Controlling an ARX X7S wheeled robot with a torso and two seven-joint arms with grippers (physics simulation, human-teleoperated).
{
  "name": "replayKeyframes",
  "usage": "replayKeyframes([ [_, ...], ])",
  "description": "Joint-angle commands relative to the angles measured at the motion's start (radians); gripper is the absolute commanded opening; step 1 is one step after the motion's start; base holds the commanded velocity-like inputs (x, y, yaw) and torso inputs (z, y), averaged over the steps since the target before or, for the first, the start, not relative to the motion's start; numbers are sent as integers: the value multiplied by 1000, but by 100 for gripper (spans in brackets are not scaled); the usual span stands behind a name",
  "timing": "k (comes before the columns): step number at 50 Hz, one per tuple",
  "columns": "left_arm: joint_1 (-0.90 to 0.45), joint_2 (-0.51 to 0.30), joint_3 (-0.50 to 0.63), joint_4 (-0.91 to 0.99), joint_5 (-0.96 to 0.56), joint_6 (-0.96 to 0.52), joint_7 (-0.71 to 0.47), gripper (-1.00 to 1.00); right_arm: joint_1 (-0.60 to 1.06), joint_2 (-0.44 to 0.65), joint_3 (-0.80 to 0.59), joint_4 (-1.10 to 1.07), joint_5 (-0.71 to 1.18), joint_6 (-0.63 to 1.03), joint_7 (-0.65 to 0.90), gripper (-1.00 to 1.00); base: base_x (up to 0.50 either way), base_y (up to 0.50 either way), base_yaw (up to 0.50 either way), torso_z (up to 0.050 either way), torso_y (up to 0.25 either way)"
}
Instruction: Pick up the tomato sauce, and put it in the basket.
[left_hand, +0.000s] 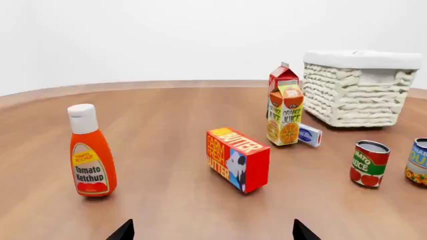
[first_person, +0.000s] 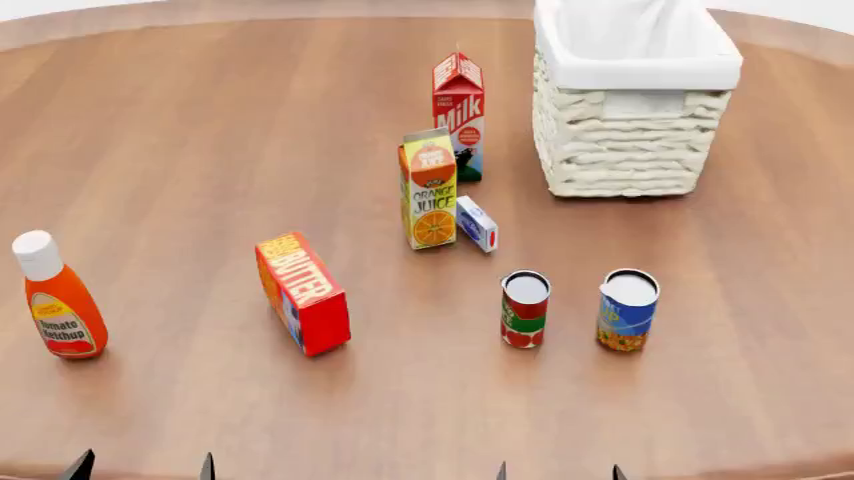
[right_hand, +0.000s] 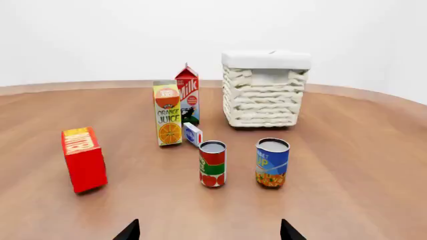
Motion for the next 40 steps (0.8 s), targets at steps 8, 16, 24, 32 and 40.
replayKeyframes([
  [8, 53, -44, 27, 203, -33, -67, -64, 100, -67, 43, -50, -188, 26, 5, 43, 100, 0, 0, 0, 0, 0],
  [16, 115, -65, 57, 425, -38, -129, -84, 100, -131, 64, -67, -439, 59, 75, 60, 100, 0, 0, 0, 0, 0],
  [24, 160, -83, 66, 607, -21, -190, -120, 100, -177, 85, -75, -627, 73, 137, 79, 100, 0, 0, 0, 0, 0],
  [32, 202, -97, 72, 776, -27, -243, -142, 100, -206, 101, -84, -760, 75, 178, 103, 100, 0, 0, 0, 0, 0],
  [40, 222, -109, 87, 858, -25, -259, -157, 100, -226, 115, -81, -849, 91, 193, 121, 100, 0, 0, 0, 0, 0],
])
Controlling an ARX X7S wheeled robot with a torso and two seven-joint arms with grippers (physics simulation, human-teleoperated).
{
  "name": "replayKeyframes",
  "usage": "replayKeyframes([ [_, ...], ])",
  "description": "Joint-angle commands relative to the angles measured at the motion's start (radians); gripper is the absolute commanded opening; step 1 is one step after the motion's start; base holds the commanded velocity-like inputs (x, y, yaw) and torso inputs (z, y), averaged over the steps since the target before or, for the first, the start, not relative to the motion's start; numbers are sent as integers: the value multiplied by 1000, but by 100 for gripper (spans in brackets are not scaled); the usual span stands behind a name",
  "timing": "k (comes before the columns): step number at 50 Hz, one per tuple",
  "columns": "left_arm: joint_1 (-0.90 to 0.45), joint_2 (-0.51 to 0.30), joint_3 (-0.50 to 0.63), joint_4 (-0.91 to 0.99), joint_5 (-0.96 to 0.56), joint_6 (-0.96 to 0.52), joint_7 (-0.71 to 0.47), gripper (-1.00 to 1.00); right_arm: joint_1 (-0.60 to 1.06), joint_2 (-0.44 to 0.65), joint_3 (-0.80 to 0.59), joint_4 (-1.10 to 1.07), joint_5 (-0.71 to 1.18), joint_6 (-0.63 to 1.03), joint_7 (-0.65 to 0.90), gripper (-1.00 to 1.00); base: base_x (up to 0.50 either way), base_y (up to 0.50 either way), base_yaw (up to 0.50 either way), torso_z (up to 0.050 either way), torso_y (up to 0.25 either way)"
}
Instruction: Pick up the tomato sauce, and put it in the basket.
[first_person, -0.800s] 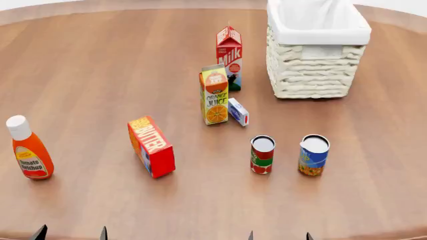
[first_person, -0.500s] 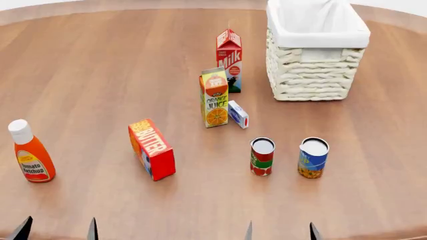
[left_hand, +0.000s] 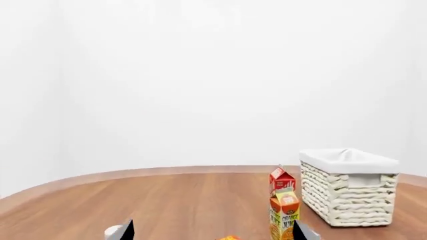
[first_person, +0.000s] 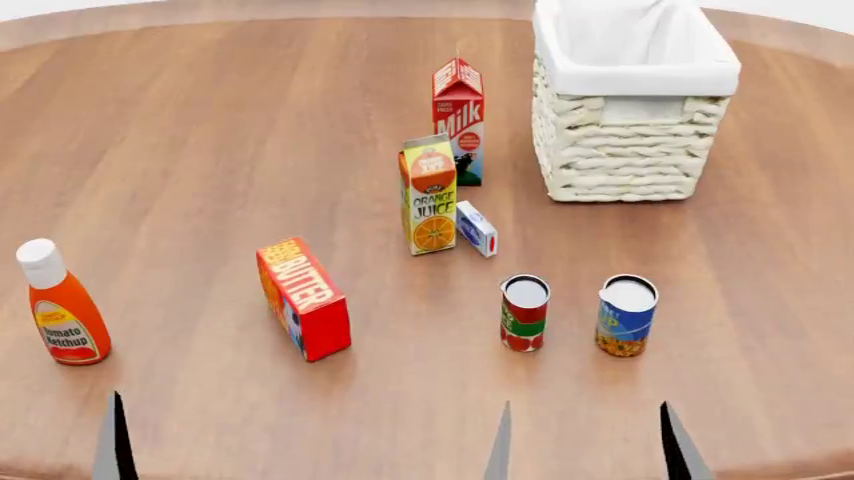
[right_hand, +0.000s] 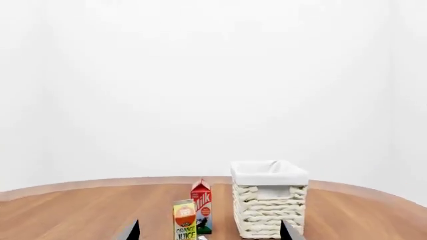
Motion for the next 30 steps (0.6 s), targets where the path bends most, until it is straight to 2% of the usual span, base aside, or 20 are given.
replayKeyframes([
  [1, 41, -19, 13, 165, -14, -45, -24, 100, -38, 23, -5, -162, 29, 39, 24, 100, 0, 0, 0, 0, 0],
  [9, 35, -34, 24, 143, -12, -35, -35, 100, -36, 33, -9, -147, 44, 18, 32, 100, 64, 0, 0, 0, 0],
  [30, 32, -60, 45, 142, -8, -37, -64, 100, -29, 57, -23, -138, 63, 29, 60, 100, 498, 0, 0, 0, 0],
])
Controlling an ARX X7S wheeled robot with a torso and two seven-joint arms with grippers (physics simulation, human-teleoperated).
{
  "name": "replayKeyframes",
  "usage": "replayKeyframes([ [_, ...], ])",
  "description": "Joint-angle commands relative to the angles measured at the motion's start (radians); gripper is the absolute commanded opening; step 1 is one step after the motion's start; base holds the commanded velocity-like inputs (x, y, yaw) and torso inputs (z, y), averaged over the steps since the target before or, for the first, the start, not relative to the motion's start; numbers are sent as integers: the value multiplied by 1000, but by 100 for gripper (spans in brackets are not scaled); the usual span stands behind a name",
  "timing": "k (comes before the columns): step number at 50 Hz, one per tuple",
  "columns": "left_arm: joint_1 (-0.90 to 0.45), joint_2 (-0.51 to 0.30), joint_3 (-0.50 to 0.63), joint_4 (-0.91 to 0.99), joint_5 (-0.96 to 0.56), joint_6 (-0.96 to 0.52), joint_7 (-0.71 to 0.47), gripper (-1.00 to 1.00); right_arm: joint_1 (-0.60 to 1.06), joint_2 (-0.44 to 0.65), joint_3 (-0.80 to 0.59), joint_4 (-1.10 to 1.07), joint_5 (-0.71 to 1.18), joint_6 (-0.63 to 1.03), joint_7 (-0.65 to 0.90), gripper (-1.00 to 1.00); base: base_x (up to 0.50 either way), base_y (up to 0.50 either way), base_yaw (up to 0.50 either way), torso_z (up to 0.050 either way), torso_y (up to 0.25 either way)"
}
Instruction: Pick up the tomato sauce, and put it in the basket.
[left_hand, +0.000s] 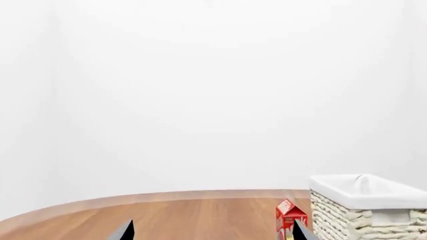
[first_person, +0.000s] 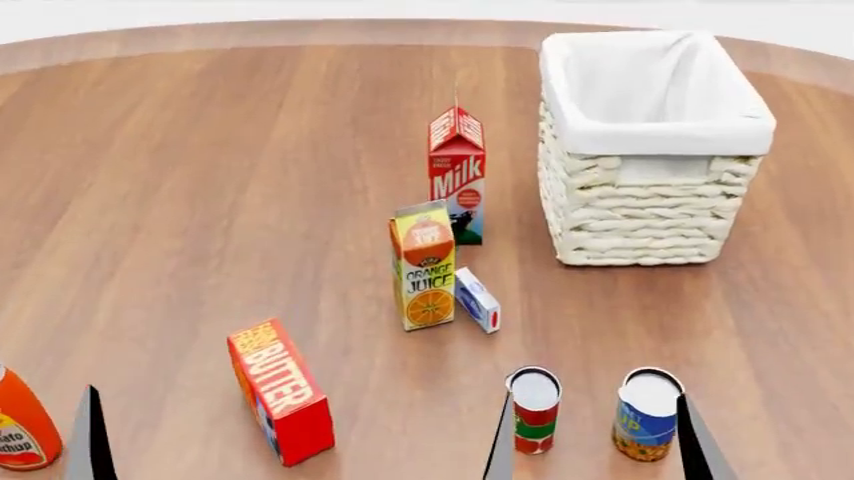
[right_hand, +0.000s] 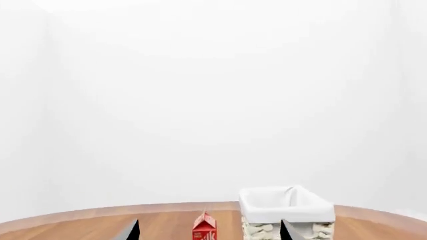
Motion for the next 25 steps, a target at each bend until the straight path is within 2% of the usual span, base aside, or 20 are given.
replayKeyframes([
  [1, 1, -14, 11, 5, -1, 0, -15, 100, -1, 14, -8, -3, 10, 0, 14, 100, 500, 0, 0, 0, 0],
  [25, -1, -36, 26, -5, -6, 10, -40, 100, -1, 37, -27, 5, 23, -3, 36, 100, 500, 0, 0, 0, 1],
])
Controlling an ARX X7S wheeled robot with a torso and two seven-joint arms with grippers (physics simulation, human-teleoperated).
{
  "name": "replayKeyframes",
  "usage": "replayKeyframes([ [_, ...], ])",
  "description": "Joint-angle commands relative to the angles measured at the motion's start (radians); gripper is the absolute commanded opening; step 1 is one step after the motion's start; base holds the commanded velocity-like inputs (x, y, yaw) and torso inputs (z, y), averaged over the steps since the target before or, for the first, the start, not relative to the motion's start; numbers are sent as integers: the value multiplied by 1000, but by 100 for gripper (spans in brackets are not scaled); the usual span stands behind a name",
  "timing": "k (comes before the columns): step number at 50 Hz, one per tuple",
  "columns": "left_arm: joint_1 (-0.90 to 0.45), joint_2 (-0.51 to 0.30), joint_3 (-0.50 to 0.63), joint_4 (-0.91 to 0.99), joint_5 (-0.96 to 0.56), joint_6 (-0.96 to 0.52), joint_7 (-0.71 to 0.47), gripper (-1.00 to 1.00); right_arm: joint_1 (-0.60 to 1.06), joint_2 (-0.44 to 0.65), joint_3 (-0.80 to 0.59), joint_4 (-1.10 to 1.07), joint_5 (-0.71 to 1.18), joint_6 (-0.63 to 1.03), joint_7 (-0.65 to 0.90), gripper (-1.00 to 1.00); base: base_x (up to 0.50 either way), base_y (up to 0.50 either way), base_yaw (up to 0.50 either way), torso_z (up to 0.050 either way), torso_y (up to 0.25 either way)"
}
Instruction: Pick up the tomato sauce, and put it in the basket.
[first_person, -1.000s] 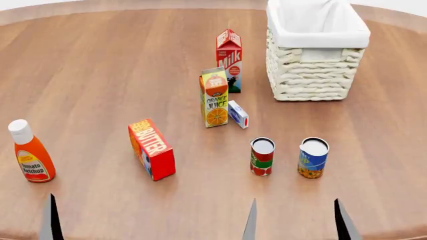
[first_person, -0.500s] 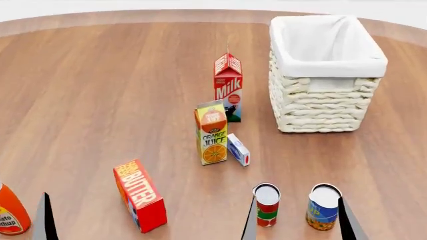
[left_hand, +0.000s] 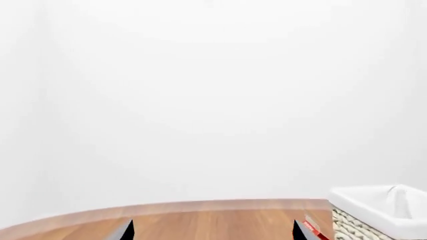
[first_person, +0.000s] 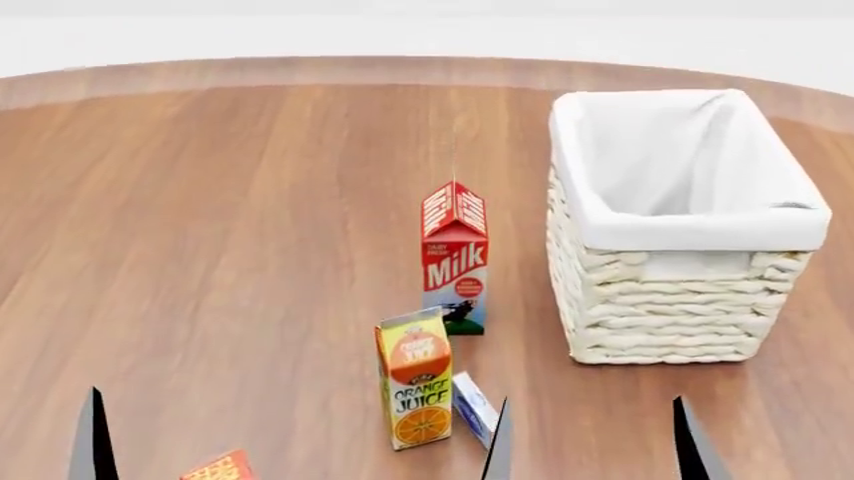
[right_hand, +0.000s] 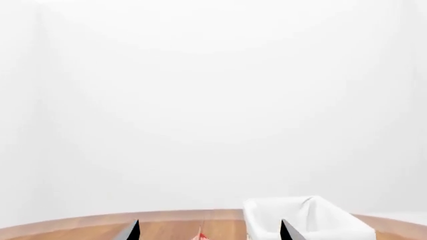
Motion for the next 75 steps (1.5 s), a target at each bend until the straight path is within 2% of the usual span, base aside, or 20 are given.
replayKeyframes([
  [1, -2, -9, 4, -8, -4, 7, -13, 100, 1, 11, -11, 2, 7, 0, 9, 100, 500, 0, 0, 0, 0],
  [21, -7, -24, 20, -14, -7, 1, -30, 100, 1, 25, -19, 4, 21, -17, 25, 100, 425, 0, 0, 0, 1],
  [28, -17, -28, 22, -41, -3, 6, -39, 100, -69, 109, -3, -124, 127, 41, -30, 100, 0, 0, 0, 0, 0],
  [31, -23, -28, 23, -51, -2, 5, -43, 100, -176, 194, 133, -179, 271, 27, -57, 100, 0, 0, 0, 0, 0],
  [36, -27, -29, 34, -65, 4, 5, -48, 100, -276, 250, 227, -197, 308, 14, -56, 100, 0, 0, 0, 0, 0],
  [40, -30, -31, 34, -70, 0, 5, -51, 100, -418, 264, 294, -173, 325, -44, -85, 100, 0, 0, 0, 0, 0],
  [48, -36, -33, 38, -90, -6, 9, -56, 100, -529, 214, 306, -44, 251, -163, -140, 100, 0, 0, 0, 0, 0],
  [52, -36, -34, 42, -93, -8, 9, -59, 100, -562, 210, 343, -56, 228, -147, -160, 100, 0, 0, 0, 0, 0],
  [57, -39, -36, 49, -94, -7, 7, -63, 100, -563, 50, 421, -30, 188, -113, -326, 100, 0, 0, 0, 0, 0],
  [61, -41, -37, 50, -105, -11, 12, -65, 100, -555, 3, 408, 27, 167, -127, -382, 100, 0, 0, 0, 0, 0],
  [75, -41, -47, 60, -101, -8, 11, -76, 100, -523, -51, 351, 203, 132, -195, -425, 100, 0, 0, 0, 0, 0],
])
